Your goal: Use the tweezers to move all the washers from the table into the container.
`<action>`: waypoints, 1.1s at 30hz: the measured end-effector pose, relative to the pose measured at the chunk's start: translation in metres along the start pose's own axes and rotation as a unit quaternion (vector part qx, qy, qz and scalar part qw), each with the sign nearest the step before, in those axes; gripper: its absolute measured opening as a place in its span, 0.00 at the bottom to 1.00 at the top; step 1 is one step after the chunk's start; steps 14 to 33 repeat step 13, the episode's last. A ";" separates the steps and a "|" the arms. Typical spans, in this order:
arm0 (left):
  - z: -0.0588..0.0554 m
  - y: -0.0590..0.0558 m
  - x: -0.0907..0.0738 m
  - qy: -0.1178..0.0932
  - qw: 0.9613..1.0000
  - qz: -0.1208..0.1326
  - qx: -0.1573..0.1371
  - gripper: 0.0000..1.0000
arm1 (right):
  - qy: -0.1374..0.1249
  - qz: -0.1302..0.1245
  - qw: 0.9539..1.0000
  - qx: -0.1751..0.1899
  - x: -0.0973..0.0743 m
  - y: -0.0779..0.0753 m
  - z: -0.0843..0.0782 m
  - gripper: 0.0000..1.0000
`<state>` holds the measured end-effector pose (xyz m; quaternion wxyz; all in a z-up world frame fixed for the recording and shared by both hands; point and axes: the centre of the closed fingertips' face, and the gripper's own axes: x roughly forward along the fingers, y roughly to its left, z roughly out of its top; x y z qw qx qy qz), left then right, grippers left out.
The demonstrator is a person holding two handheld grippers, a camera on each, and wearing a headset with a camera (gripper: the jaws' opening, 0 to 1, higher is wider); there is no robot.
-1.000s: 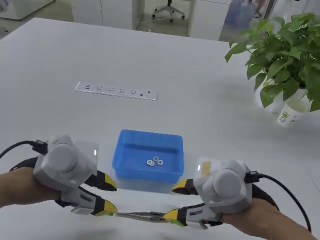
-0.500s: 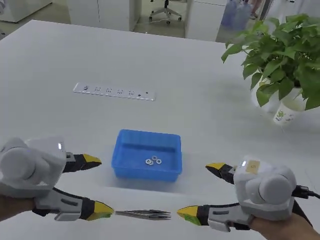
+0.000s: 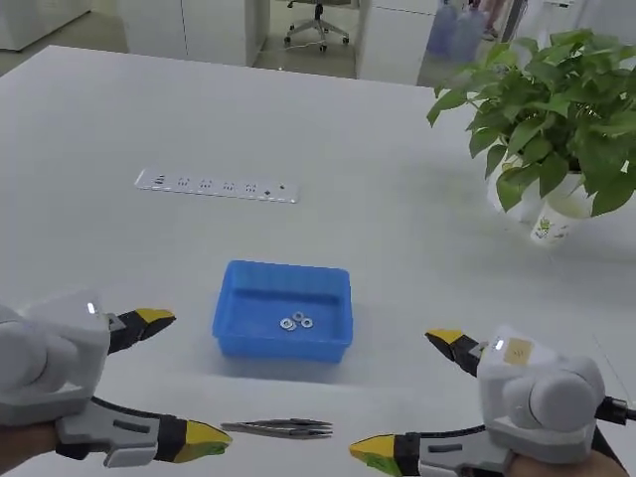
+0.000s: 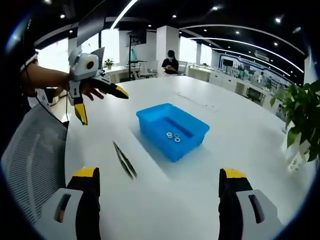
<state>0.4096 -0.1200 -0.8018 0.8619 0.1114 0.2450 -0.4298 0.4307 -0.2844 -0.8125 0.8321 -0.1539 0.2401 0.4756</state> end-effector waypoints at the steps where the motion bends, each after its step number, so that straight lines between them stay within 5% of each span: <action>1: 0.001 0.000 0.000 -0.001 1.000 0.000 0.000 0.99 | 0.000 0.000 1.000 0.000 0.000 0.000 0.000 1.00; 33: 0.003 0.000 -0.001 0.005 1.000 -0.001 0.008 0.99 | -0.002 0.002 1.000 0.000 0.006 0.001 0.004 1.00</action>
